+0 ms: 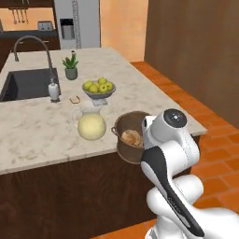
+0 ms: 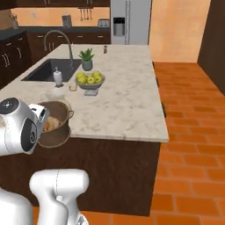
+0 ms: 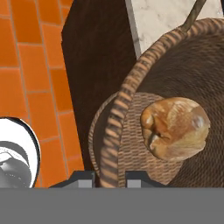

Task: Open the cabinet, pick up the bread from the cabinet and place it in the basket. Then move the basket to the dining counter.

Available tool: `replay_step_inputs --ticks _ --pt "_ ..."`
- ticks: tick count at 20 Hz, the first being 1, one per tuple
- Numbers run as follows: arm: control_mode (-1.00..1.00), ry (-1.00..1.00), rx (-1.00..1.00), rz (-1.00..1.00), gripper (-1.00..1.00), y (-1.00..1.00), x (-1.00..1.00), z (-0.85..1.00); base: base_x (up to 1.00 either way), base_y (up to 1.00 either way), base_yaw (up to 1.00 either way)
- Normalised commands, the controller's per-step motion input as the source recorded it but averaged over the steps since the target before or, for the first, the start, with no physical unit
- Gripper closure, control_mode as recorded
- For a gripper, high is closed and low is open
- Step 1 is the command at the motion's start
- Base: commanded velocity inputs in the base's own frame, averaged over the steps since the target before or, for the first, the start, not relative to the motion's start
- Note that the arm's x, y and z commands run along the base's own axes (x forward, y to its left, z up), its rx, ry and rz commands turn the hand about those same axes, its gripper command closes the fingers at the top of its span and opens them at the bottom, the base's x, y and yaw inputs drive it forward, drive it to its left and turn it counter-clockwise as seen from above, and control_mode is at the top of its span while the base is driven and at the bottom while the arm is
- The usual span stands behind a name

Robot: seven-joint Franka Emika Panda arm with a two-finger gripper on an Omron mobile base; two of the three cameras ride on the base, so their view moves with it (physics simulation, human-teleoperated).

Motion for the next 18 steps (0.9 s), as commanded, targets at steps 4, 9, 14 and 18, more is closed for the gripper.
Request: replay_step_inputs --ticks 4,9,14,18 --pt "1.00 0.00 0.00 0.00 1.00 0.00 0.00 0.00 1.00 -0.99 -0.01" --pt "1.00 0.00 0.00 0.00 1.00 0.00 0.00 0.00 0.87 -0.86 0.02" --pt "1.00 0.00 0.00 0.00 1.00 0.00 0.00 0.00 0.67 -0.19 0.14" --pt "1.00 0.00 0.00 0.00 1.00 0.00 0.00 0.00 0.47 0.00 0.06"
